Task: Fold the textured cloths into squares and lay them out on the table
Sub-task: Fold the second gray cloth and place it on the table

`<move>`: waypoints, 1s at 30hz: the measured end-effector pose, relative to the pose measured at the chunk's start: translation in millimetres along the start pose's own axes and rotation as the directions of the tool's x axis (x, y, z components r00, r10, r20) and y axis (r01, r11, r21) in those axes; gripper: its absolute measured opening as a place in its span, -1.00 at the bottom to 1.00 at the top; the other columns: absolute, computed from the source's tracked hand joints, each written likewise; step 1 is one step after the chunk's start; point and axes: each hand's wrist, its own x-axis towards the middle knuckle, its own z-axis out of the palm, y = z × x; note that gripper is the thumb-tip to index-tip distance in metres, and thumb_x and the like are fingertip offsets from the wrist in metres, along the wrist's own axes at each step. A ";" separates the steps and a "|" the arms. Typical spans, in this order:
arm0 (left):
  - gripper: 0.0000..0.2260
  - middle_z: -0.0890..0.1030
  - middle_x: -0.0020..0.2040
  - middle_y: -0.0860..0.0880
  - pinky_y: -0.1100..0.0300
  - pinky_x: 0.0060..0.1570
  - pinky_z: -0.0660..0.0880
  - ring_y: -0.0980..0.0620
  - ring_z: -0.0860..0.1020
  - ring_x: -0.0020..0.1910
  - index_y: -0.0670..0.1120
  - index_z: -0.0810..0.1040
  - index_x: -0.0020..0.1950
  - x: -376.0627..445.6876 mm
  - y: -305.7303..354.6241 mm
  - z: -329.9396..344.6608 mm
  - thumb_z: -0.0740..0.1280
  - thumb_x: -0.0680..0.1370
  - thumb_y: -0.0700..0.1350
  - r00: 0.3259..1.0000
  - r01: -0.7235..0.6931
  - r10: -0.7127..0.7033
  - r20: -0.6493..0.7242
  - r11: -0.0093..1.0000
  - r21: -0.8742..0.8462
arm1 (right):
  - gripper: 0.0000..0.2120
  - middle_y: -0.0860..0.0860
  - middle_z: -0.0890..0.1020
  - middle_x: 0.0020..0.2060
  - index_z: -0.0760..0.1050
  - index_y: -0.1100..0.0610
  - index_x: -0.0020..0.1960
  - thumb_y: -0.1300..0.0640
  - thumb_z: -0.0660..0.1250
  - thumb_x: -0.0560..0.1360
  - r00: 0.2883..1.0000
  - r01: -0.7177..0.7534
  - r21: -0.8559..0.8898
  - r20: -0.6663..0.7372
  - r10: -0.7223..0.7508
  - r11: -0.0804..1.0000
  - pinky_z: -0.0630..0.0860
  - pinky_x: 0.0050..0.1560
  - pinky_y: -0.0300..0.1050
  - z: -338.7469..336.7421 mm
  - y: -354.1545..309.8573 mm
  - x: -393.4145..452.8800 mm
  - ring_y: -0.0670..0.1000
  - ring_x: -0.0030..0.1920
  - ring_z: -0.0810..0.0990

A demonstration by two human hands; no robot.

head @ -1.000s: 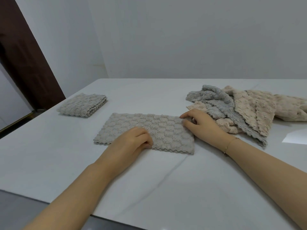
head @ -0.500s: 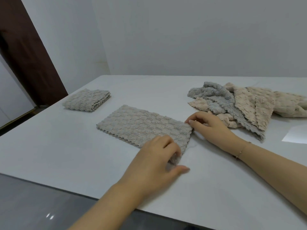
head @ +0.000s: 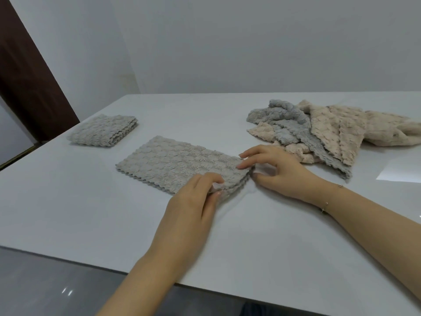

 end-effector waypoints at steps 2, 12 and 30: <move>-0.84 0.44 -0.08 0.20 0.36 -0.11 0.36 0.21 0.42 -0.11 0.10 0.44 0.13 -0.3 -1.1 0.3 0.21 0.61 -0.13 1.000 0.010 -0.010 0.000 1.000 0.002 | -0.72 -0.09 0.57 0.11 0.63 -0.03 0.08 0.26 0.37 0.45 0.999 0.035 -0.110 0.008 -0.035 0.993 0.28 0.23 -0.35 0.2 5.8 -0.4 -0.14 0.16 0.46; -0.91 0.47 -0.03 0.12 0.33 -0.13 0.33 0.17 0.43 -0.11 0.01 0.52 0.05 3.6 -2.8 5.0 0.28 0.57 -0.05 0.999 0.036 -0.036 0.001 0.996 0.078 | -0.65 -0.05 0.58 0.16 0.58 0.00 0.20 -0.02 0.27 0.46 0.997 0.050 -0.250 0.074 -0.032 0.967 0.21 0.19 -0.36 0.1 2.6 -2.3 -0.06 0.20 0.47; -0.92 0.51 -0.27 0.10 0.22 -0.24 0.41 0.09 0.49 -0.22 0.03 0.44 -0.12 4.9 3.9 -11.5 0.25 0.57 -0.03 0.971 0.081 -0.108 -0.214 0.988 -0.132 | -0.80 -0.07 0.60 0.13 0.61 0.11 0.00 0.16 0.50 0.39 0.996 0.066 0.091 -0.068 -0.060 0.994 0.40 0.25 -0.07 -2.1 -1.5 -3.7 -0.08 0.17 0.53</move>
